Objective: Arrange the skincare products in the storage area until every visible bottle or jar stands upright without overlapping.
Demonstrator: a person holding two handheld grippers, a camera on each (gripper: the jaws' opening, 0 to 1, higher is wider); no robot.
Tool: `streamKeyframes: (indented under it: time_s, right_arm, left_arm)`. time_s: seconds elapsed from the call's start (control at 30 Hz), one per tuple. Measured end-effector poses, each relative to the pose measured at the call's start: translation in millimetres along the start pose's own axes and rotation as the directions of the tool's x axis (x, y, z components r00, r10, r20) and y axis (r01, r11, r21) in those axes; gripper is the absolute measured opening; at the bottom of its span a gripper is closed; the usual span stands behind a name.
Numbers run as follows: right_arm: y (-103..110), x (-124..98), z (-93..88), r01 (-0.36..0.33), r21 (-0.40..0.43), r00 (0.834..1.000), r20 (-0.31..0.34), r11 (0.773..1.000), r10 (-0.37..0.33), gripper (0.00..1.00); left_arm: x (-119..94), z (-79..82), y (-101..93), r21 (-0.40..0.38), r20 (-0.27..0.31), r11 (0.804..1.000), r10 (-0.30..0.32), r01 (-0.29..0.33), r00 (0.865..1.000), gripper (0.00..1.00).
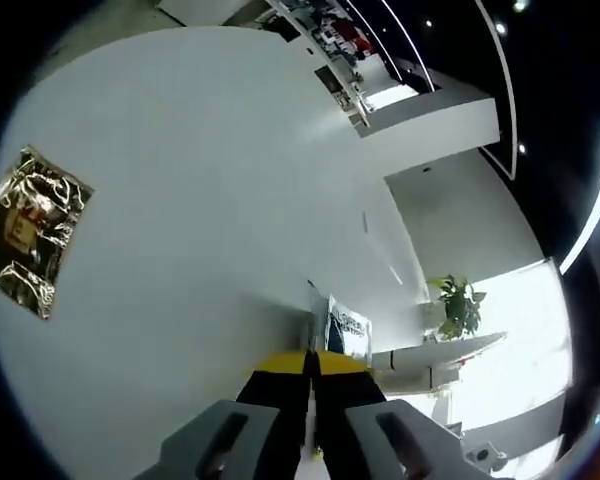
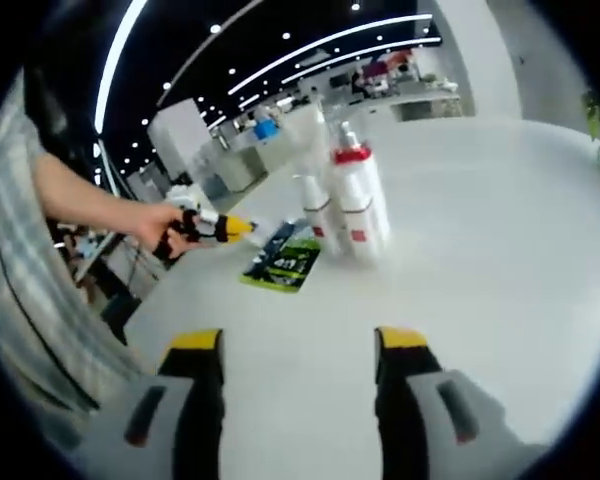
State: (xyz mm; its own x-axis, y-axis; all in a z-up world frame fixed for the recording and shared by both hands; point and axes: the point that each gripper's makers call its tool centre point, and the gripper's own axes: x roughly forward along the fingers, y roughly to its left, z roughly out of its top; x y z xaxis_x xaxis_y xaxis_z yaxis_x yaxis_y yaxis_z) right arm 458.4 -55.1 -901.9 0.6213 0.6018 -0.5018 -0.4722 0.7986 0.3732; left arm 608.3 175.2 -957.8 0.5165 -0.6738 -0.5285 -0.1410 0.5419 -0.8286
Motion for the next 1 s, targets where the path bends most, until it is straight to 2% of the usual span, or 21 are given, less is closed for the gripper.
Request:
streamKeyframes:
  time_s: [0.13,0.2,0.3,0.47,0.77,1.0]
  right_arm:
    - [-3.2,5.7,2.1,0.009,-0.005,1.000,-0.010,1.000,-0.009,0.61]
    - [-2.7,7.2,3.2,0.010,-0.009,1.000,-0.008,1.000,-0.010,0.61]
    - [0.5,8.9,4.6,0.005,-0.011,1.000,-0.006,1.000,-0.005,0.61]
    - [4.7,9.7,3.8,-0.009,0.016,1.000,-0.001,1.000,0.009,0.61]
    - [2.8,1.0,6.2,0.005,0.014,1.000,0.026,1.000,-0.005,0.57]
    - [4.8,0.5,6.8,0.001,0.005,0.999,0.032,1.000,-0.001,0.57]
  left_arm:
    - [4.0,-2.9,4.5,-0.006,-0.016,1.000,0.028,-0.029,0.999,0.02]
    - [4.2,-2.3,8.9,0.008,-0.016,0.998,0.064,-0.064,0.998,0.03]
    - [3.6,-2.8,14.5,-0.017,-0.018,0.994,0.110,-0.111,0.994,0.05]
    - [3.8,0.8,12.8,-0.053,0.004,0.991,0.121,-0.120,0.993,0.05]
    - [2.5,4.4,10.6,-0.089,0.012,0.986,0.142,-0.141,0.990,0.09]
    - [-7.9,4.6,12.5,-0.074,-0.016,0.983,0.166,-0.167,0.986,0.15]
